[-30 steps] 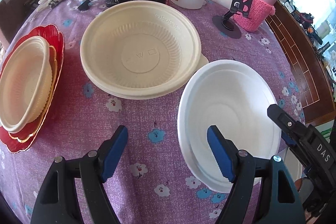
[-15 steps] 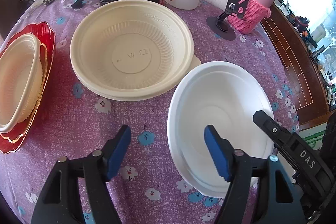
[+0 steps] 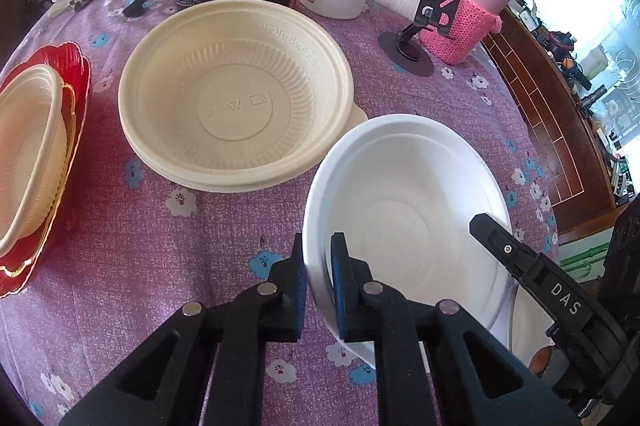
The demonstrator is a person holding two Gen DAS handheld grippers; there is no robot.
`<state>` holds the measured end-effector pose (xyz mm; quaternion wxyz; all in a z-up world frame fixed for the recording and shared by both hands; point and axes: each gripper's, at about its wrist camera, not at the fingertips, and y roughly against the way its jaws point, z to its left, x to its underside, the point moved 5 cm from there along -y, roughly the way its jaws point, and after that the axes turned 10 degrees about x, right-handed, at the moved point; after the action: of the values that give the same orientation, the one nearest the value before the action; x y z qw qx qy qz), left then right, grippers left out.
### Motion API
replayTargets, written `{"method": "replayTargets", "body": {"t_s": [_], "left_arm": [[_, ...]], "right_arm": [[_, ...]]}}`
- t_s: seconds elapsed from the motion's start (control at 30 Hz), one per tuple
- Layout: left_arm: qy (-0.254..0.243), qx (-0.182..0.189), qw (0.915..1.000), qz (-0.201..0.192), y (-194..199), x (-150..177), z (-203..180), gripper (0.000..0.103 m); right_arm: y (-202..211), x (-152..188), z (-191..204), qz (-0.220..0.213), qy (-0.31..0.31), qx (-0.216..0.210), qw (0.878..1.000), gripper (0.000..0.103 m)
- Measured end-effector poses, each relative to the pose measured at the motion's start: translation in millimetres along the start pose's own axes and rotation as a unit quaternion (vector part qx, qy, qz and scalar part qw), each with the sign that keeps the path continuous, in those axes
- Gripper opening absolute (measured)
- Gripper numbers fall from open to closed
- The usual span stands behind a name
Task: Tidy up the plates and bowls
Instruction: 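Close both grippers on the rim of the white plastic bowl, then lift the white bowl with both grippers and carry it over the red plate stack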
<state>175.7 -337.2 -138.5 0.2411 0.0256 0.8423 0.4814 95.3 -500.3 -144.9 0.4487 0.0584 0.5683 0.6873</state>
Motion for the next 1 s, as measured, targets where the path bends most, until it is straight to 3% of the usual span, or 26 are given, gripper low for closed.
{"method": "replayTargets", "body": {"t_s": [0.6, 0.8, 1.0], "left_arm": [[-0.012, 0.007, 0.9994, -0.031, 43.3, -0.1, 5.9, 0.01], [0.007, -0.001, 0.9979, -0.064, 85.3, -6.5, 40.7, 0.01], [0.033, -0.023, 0.9942, -0.1, 137.2, -19.9, 98.2, 0.01]], "right_arm": [[36.9, 7.5, 26.6, -0.053, 0.024, 0.011, 0.998, 0.009], [51.7, 14.6, 76.3, -0.072, 0.051, -0.002, 0.996, 0.009], [53.9, 24.8, 152.7, -0.076, 0.091, -0.029, 0.993, 0.009]]}}
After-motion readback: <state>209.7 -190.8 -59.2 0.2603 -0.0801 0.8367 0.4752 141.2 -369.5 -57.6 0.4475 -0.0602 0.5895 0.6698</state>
